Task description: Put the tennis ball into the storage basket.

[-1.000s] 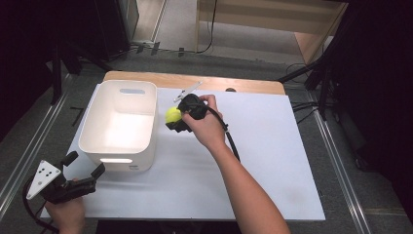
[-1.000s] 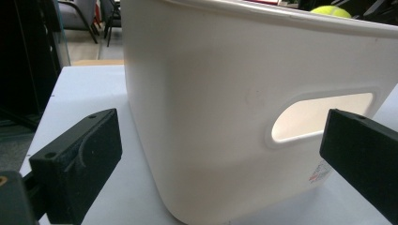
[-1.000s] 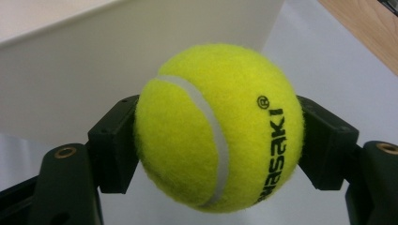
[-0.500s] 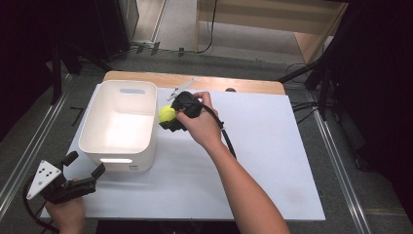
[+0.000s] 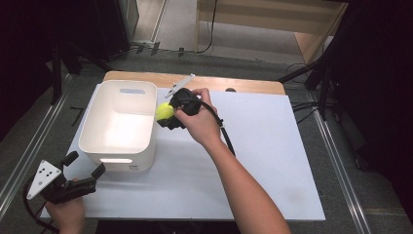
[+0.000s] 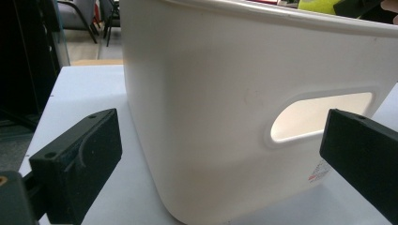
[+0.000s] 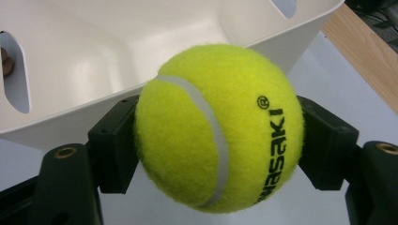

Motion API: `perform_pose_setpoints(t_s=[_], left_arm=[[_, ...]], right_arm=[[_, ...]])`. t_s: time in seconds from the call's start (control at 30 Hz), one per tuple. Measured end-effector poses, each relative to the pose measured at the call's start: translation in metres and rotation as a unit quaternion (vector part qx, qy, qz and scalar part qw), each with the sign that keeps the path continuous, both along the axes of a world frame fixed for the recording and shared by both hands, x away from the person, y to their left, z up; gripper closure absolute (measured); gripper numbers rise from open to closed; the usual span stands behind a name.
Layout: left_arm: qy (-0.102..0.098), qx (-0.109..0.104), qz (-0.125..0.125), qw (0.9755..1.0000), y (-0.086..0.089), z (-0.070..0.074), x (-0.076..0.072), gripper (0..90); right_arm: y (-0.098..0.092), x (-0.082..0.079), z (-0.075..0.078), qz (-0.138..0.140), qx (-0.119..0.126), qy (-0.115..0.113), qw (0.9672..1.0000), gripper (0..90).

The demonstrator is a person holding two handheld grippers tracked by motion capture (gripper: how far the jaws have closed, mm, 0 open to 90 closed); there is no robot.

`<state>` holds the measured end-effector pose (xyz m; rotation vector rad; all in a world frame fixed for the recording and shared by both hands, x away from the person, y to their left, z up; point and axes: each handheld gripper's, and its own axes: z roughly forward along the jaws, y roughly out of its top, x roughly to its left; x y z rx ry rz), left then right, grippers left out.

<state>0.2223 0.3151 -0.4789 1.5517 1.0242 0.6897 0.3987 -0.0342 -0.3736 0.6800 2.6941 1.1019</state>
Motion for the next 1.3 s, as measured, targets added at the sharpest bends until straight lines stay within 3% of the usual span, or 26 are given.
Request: perform_pose_setpoints(t_s=[0.6,1.3], left_arm=[[0.001,0.002,0.001,1.0000,-0.001,0.000,0.001,0.0],[0.001,0.001,0.001,1.0000,0.000,0.000,0.001,0.0]], right_arm=[[0.014,-0.004,0.021,0.013,0.003,-0.015,0.9998,23.7],[0.044,-0.004,0.024,0.040,0.009,-0.021,0.9989,23.6]])
